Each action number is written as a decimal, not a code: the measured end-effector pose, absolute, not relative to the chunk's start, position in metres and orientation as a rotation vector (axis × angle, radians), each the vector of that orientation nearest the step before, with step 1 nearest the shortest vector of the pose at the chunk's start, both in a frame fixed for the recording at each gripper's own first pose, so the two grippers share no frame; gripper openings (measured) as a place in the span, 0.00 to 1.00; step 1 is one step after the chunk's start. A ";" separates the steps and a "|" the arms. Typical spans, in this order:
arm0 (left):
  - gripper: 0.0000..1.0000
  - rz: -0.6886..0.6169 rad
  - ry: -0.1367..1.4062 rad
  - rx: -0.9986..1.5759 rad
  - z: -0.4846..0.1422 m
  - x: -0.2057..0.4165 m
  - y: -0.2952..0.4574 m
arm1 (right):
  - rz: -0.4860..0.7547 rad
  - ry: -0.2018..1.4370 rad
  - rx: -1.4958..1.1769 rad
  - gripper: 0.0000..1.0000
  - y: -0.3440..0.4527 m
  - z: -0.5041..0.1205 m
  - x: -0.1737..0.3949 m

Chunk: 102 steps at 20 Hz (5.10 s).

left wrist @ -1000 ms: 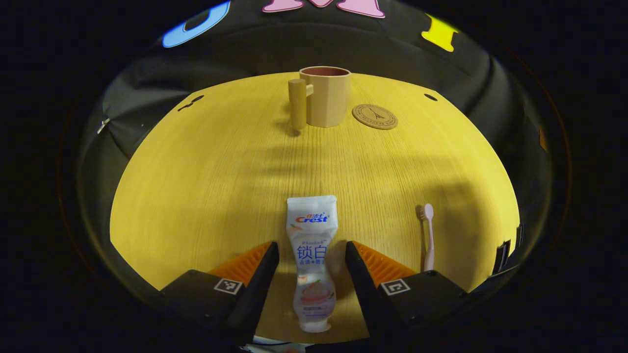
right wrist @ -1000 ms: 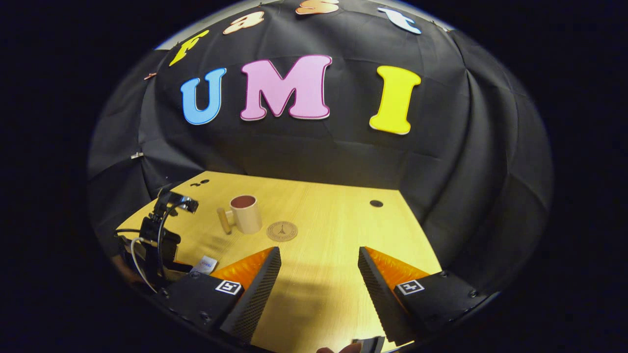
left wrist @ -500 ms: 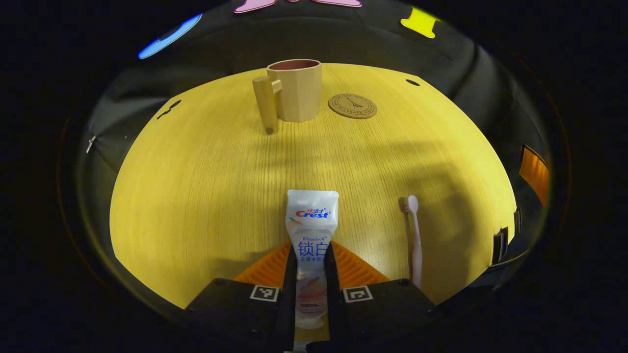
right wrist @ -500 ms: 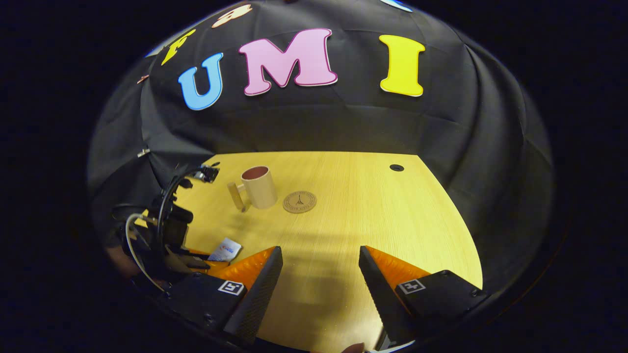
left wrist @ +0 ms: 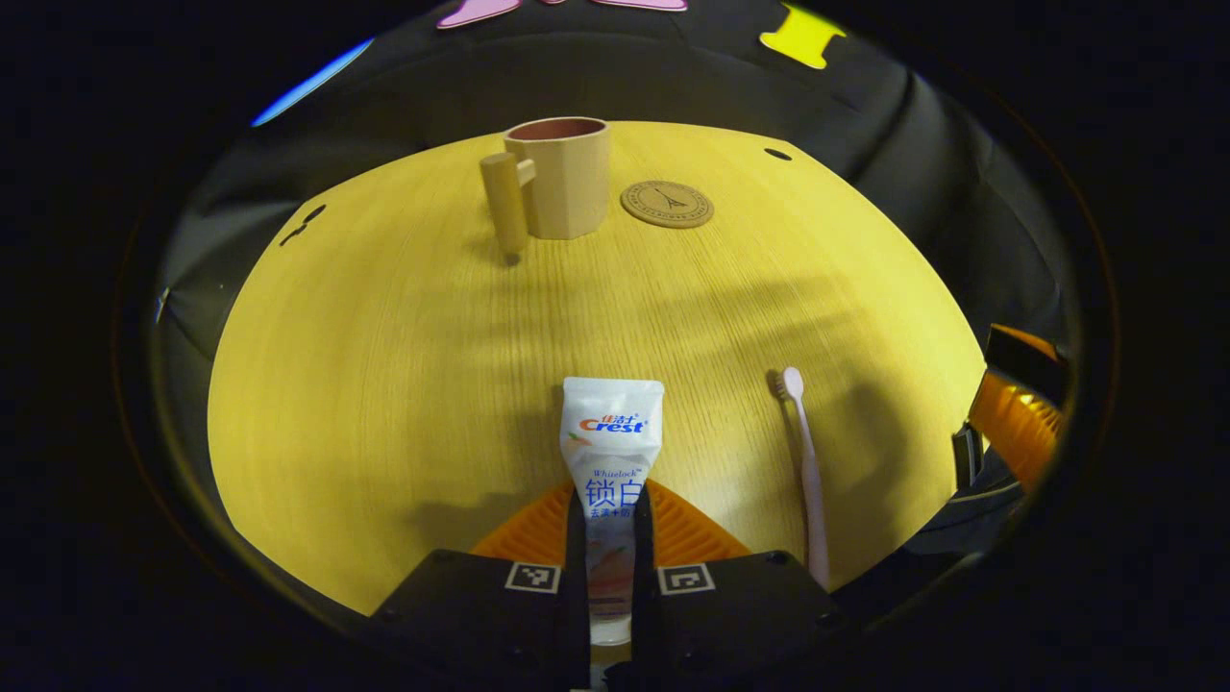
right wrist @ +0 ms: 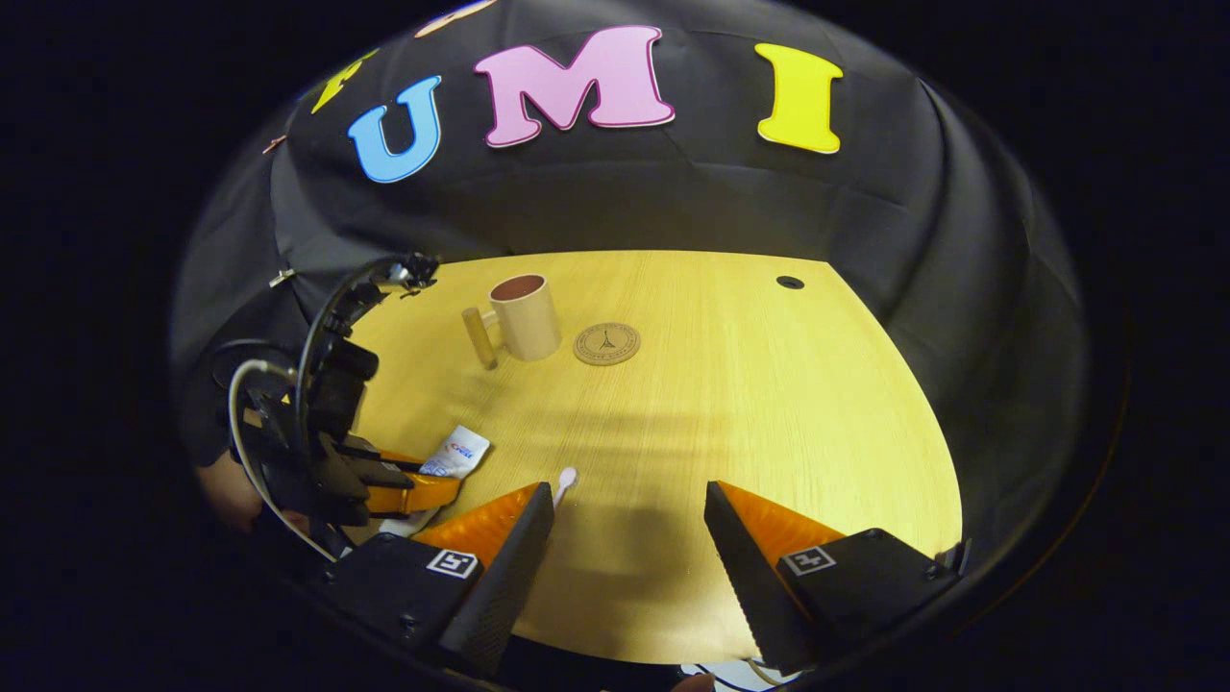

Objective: Put the toothbrush and toothpaste on the desktop into the cup, then pick up the cup and place it on the coaster on the desktop.

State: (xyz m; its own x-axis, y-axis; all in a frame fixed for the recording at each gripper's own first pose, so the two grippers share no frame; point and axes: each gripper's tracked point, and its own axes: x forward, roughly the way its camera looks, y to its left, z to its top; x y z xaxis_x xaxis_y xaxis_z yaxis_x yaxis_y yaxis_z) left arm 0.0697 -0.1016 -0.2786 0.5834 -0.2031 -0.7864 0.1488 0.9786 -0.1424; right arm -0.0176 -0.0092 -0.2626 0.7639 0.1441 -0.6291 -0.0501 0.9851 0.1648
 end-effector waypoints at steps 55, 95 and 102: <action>0.17 -0.192 0.159 -0.335 -0.014 0.164 -0.044 | 0.331 0.450 0.493 0.05 0.035 -0.171 0.069; 0.54 -0.148 0.107 -0.335 -0.088 0.337 -0.070 | 0.259 0.540 0.524 0.05 -0.027 -0.229 0.099; 0.74 -0.137 0.125 -0.308 -0.085 0.300 -0.063 | 0.281 0.482 0.561 0.05 -0.008 -0.202 0.111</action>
State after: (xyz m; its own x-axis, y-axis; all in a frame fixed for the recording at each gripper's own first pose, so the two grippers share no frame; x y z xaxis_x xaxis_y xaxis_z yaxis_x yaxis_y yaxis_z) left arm 0.3004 -0.0630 -0.0850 0.9831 -0.1526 -0.1013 0.1147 0.9440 -0.3094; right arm 0.1108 -0.0079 -0.2015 0.8521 0.3814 -0.3585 -0.1244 0.8129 0.5690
